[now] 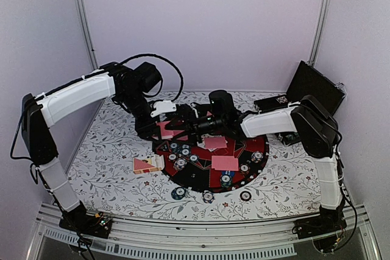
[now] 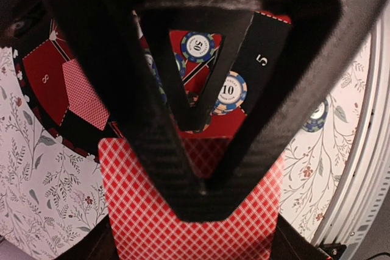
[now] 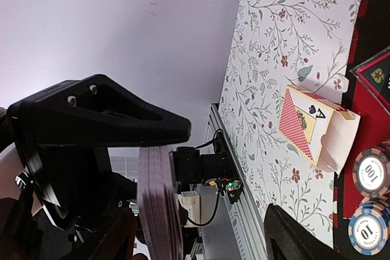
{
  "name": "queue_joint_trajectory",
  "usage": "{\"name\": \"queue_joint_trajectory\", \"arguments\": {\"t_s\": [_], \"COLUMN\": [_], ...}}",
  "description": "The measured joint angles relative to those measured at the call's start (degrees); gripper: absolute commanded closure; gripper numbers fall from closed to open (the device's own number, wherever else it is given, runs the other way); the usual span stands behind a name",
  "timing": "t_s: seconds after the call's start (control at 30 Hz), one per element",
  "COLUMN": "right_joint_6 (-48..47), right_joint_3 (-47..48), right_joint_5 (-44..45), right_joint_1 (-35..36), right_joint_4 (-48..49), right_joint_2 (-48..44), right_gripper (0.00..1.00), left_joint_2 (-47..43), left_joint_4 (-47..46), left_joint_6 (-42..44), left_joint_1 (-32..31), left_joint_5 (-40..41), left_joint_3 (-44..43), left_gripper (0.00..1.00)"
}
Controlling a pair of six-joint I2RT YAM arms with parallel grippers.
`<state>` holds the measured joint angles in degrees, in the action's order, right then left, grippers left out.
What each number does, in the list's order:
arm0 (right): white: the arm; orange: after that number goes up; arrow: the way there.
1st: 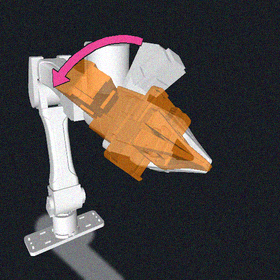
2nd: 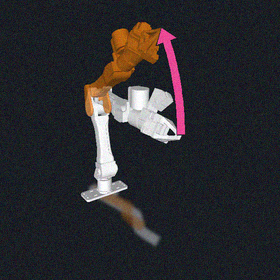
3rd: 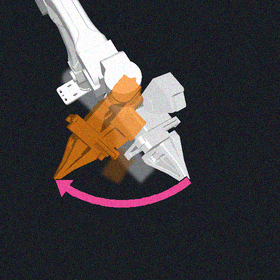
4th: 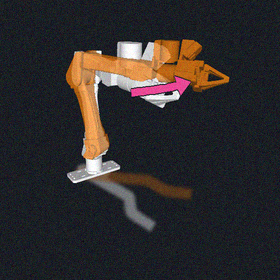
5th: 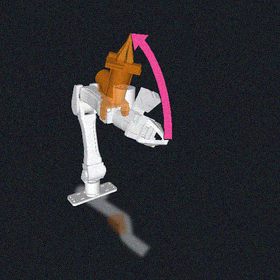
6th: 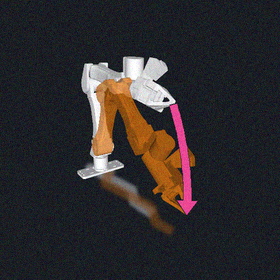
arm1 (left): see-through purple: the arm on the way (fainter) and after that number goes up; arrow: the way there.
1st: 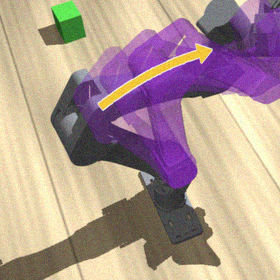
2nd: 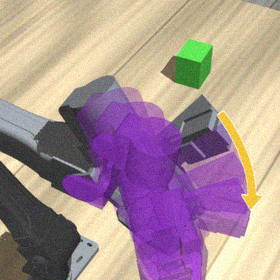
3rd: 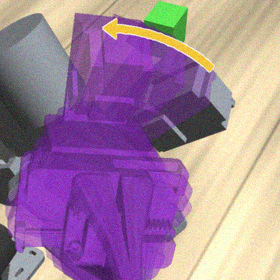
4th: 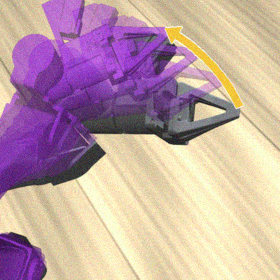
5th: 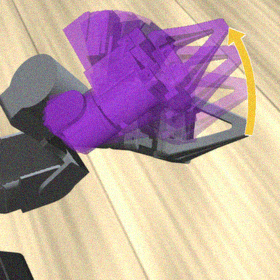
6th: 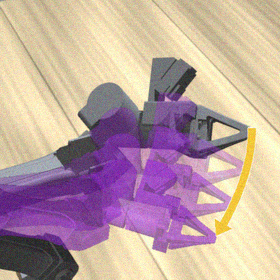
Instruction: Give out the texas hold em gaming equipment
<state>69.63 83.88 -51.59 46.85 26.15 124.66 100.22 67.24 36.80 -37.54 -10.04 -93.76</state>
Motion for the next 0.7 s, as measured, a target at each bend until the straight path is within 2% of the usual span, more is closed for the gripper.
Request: {"name": "queue_joint_trajectory", "arguments": {"t_s": [0.53,0.7], "right_joint_6": [4.7,5.3], "right_joint_3": [10.7,11.4], "right_joint_5": [-1.1,-1.3], "right_joint_1": [2.4,2.7], "right_joint_4": [2.3,2.8], "right_joint_2": [9.1,9.7], "right_gripper": [0.25,0.36], "left_joint_2": [0.2,0.3], "left_joint_4": [0.3,0.5], "left_joint_6": [0.0,0.0], "left_joint_1": [-0.5,-0.6], "left_joint_5": [0.1,0.1], "left_joint_3": [0.0,0.0], "left_gripper": [1.00,1.00]}}
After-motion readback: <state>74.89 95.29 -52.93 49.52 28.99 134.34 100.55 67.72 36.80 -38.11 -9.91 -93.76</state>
